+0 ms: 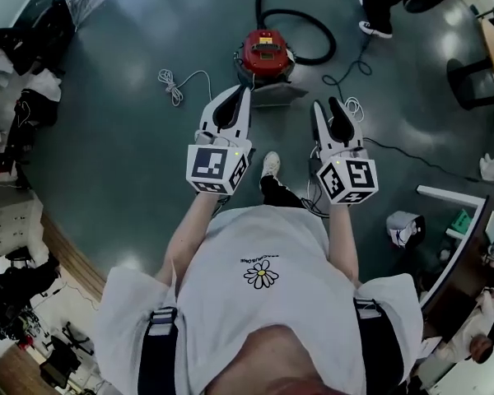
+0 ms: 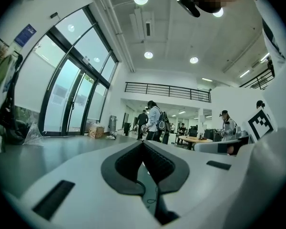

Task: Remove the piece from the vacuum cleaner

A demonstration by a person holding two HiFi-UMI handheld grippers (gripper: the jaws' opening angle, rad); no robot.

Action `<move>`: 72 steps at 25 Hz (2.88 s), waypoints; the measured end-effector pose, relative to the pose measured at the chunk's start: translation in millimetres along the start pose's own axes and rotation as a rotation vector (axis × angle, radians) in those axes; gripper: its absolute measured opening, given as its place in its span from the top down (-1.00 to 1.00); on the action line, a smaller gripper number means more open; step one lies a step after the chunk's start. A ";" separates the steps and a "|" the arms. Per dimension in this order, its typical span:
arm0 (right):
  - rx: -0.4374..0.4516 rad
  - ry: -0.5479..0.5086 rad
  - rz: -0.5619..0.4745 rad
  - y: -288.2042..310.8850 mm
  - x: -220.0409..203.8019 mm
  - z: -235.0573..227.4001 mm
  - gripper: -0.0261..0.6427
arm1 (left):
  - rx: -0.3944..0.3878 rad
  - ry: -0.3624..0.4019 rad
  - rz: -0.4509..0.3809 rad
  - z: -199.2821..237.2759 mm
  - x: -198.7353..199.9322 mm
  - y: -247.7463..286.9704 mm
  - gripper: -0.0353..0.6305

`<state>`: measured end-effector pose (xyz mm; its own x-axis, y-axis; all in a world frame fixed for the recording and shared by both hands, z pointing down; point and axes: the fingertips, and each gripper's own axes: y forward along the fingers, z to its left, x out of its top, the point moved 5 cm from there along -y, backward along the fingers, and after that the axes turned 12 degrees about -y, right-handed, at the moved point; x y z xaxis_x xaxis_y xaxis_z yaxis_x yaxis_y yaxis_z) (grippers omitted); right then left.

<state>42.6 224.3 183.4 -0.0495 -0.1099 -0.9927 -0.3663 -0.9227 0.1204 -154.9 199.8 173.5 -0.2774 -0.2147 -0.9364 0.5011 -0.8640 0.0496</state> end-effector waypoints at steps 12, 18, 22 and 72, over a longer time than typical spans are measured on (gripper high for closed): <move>0.029 -0.030 0.057 123.0 -3.2 -85.7 0.50 | 0.054 0.003 0.058 52.1 2.3 143.5 0.88; 0.008 -0.061 0.103 172.8 -4.2 -106.4 0.50 | 0.036 0.022 0.093 80.4 5.9 199.7 0.88; -0.023 0.007 0.067 201.0 0.8 -122.9 0.50 | 0.019 0.007 0.137 100.3 4.0 231.9 0.88; 0.792 -0.794 1.069 293.4 -579.8 -131.8 0.85 | -0.127 0.570 1.345 259.3 -460.4 420.0 0.88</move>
<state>86.3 -31.5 793.6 -0.9693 -0.1135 -0.2183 -0.2085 -0.0920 0.9737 -29.3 -182.3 715.5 0.7865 -0.5775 -0.2189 0.1904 -0.1104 0.9755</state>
